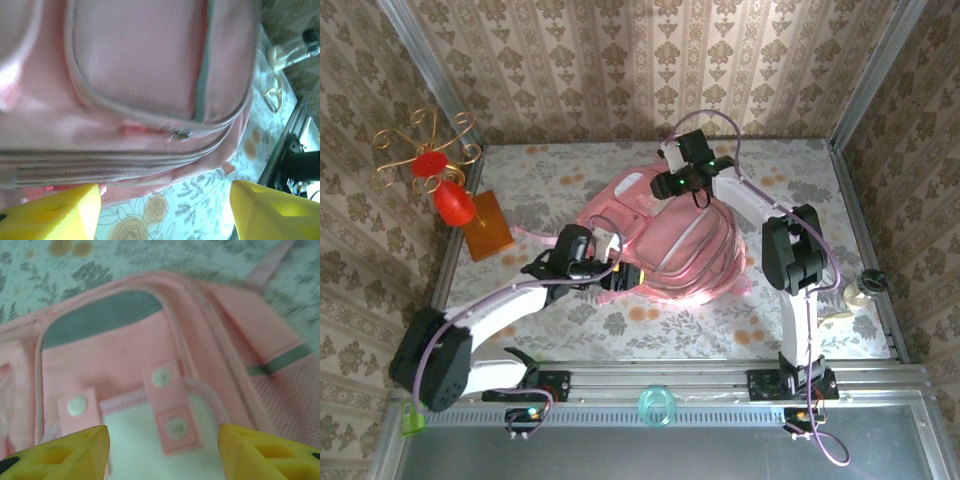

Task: Pack the student bag

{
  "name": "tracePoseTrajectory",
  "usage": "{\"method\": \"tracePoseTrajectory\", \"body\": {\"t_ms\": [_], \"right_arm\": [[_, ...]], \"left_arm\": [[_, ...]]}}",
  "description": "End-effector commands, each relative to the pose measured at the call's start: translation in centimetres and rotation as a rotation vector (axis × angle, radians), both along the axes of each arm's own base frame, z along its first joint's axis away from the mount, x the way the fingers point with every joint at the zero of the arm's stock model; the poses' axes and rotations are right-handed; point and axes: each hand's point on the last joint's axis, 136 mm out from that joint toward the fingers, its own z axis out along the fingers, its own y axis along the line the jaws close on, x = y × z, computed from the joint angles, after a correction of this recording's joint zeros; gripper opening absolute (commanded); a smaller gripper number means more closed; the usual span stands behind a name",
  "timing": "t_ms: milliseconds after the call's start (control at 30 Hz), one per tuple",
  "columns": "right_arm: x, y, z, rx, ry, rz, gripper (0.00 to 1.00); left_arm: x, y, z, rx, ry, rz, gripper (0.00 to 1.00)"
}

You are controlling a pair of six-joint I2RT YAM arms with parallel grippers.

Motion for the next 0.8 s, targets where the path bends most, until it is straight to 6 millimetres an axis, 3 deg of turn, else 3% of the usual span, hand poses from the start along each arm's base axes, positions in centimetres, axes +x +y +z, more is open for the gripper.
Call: {"method": "tracePoseTrajectory", "body": {"t_ms": [0, 67, 133, 233, 433, 533, 767], "right_arm": [[0.1, -4.4, 3.5, -0.192, -0.093, -0.199, 0.61], [-1.7, -5.3, 5.2, -0.203, -0.136, -0.241, 0.62], [-4.5, -5.5, 6.5, -0.168, -0.175, -0.251, 0.62], [-9.4, -3.7, 7.0, -0.063, -0.157, -0.178, 0.62], [-19.2, 0.3, 4.7, 0.111, 0.006, 0.01, 0.58], [-21.9, 1.1, 4.4, 0.174, 0.034, 0.031, 0.56], [-25.7, 3.9, 2.1, 0.325, 0.093, 0.059, 0.46]], "left_arm": [[2.8, 3.1, 1.1, 0.09, -0.072, 0.185, 0.74], [4.4, 5.8, 0.0, 0.129, 0.004, 0.357, 0.75], [5.2, 6.7, -1.0, 0.073, 0.084, 0.433, 0.75], [5.9, 5.4, -1.2, -0.003, 0.142, 0.423, 0.75], [6.6, 4.0, -2.6, -0.005, 0.21, 0.413, 0.74], [7.0, 3.7, -3.3, -0.003, 0.228, 0.422, 0.72], [8.0, 1.8, -4.8, -0.032, 0.262, 0.4, 0.65]]}}
